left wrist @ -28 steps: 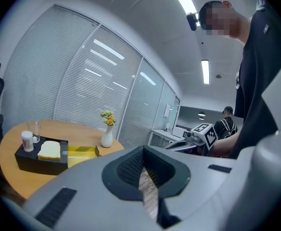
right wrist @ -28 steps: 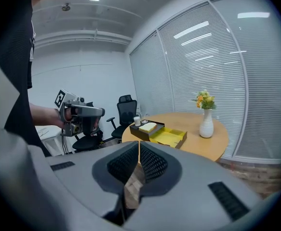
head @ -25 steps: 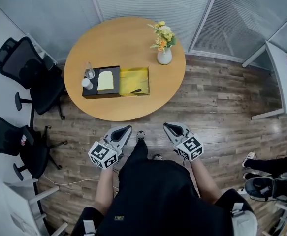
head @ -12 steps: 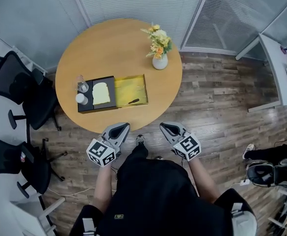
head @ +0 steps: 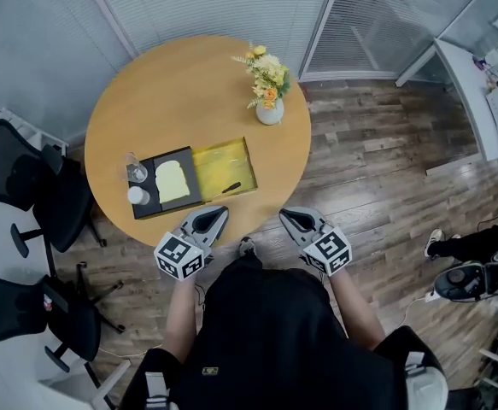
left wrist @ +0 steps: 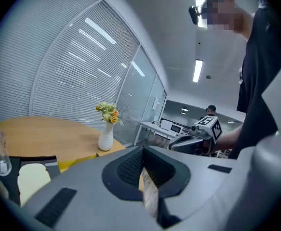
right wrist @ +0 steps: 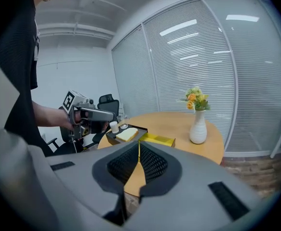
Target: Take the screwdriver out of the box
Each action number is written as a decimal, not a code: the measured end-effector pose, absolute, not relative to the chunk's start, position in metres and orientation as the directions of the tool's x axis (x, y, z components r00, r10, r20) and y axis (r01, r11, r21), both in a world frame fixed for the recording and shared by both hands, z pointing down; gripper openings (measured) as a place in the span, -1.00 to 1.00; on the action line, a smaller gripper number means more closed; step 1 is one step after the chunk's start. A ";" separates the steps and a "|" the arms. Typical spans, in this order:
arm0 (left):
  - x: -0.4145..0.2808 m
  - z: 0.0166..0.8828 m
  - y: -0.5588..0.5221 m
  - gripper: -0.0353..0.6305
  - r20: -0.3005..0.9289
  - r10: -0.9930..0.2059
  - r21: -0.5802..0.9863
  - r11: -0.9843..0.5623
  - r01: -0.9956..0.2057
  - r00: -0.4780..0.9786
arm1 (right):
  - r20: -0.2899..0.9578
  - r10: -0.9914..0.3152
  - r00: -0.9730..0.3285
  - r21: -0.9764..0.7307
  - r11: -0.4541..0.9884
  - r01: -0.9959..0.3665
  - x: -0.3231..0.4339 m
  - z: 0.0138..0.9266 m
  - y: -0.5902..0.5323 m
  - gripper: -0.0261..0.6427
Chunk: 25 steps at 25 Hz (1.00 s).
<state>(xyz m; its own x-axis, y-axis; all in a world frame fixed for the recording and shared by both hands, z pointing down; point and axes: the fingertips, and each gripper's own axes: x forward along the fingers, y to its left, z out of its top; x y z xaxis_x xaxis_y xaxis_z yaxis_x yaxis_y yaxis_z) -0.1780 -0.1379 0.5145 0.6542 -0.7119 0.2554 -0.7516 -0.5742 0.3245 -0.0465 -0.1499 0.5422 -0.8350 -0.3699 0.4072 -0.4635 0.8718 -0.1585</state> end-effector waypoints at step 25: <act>-0.195 0.588 -0.198 -0.88 0.583 -0.438 0.213 -0.730 -0.650 0.684 | 0.454 -0.347 -0.821 -0.217 0.850 -0.480 -0.094 0.575 -0.205 -0.89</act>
<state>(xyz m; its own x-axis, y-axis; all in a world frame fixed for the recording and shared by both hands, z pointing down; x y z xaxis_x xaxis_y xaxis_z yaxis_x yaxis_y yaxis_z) -0.1946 -0.1979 0.5882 0.6837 -0.4384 0.5834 -0.6496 -0.7299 0.2128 -0.0944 -0.2046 0.5752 -0.8206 -0.3470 0.4541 -0.4796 0.8502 -0.2171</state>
